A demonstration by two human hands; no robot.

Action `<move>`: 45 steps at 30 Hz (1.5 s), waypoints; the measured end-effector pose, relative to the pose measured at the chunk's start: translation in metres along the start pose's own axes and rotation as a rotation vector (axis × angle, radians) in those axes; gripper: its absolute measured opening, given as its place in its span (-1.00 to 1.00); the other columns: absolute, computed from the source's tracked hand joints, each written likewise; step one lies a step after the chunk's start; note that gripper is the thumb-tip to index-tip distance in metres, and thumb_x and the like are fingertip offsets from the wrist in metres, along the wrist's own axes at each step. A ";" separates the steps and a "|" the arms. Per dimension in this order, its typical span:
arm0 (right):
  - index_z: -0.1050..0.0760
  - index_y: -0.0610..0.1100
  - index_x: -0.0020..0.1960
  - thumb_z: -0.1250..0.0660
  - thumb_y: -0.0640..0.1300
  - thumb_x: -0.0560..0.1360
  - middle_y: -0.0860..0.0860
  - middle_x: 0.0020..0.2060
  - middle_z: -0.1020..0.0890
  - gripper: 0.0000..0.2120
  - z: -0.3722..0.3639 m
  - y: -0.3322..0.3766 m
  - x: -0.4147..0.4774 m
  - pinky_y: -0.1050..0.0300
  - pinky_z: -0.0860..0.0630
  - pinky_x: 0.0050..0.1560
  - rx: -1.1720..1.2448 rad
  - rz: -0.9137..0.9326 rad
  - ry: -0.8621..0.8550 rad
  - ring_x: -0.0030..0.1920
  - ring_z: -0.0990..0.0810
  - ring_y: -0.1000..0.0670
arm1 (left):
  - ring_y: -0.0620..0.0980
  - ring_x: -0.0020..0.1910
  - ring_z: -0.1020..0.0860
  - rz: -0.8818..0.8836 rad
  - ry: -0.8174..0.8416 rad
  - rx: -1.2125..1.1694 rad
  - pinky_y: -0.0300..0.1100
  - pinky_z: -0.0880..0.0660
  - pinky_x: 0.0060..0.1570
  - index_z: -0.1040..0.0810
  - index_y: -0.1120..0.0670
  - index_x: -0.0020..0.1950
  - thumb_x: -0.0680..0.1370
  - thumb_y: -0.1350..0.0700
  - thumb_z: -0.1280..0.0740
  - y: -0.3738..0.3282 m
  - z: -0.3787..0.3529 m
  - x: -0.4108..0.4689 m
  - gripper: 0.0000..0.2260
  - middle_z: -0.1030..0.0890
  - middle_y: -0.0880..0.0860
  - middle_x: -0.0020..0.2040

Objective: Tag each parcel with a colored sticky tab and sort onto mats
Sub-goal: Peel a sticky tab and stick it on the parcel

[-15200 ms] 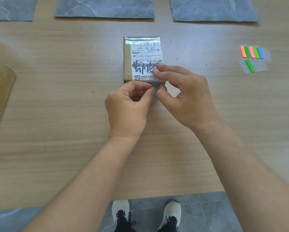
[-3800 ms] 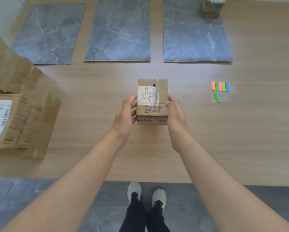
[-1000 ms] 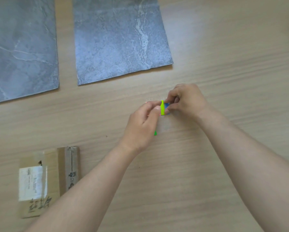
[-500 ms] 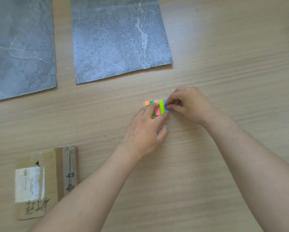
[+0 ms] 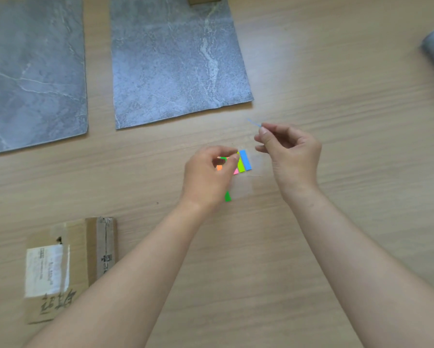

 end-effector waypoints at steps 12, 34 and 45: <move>-0.72 -0.05 -0.01 -0.55 -0.30 0.46 0.06 -0.11 -0.71 -0.81 -0.015 0.015 -0.063 0.17 -0.62 -0.04 -0.123 0.354 0.267 -0.08 -0.72 0.03 | 0.06 -0.14 -0.62 0.421 0.008 -0.702 -0.09 -0.64 0.04 -0.68 0.18 -0.07 0.53 0.19 -0.47 -0.042 0.042 -0.040 -0.95 -0.70 0.12 -0.13; -0.66 -0.09 0.21 -0.37 -0.29 0.59 -0.04 -0.05 -0.73 -0.76 -0.085 0.027 -0.274 -0.01 -0.68 -0.10 -0.135 0.265 0.321 -0.19 -0.71 -0.10 | 0.01 -0.26 -0.67 0.155 -0.116 -0.464 -0.18 -0.58 -0.33 -0.60 0.13 -0.06 0.57 0.17 -0.43 0.045 0.205 -0.203 -0.95 -0.61 0.13 -0.09; -0.64 0.00 0.20 -0.26 -0.38 0.55 0.16 -0.03 -0.66 -0.61 -0.124 -0.004 -0.322 0.12 -0.60 -0.04 -0.397 0.345 0.488 -0.07 -0.70 -0.01 | 0.13 -0.21 -0.70 0.167 -0.119 -0.482 -0.09 -0.61 -0.34 -0.63 0.18 -0.06 0.57 0.21 -0.42 0.110 0.241 -0.257 -0.95 -0.67 0.28 -0.09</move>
Point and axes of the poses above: each hand's wrist, its own x-axis towards the middle knuckle, its own z-axis out of the back of the hand, y = z × x, the point moved 1 cm from there along x, towards the middle knuckle
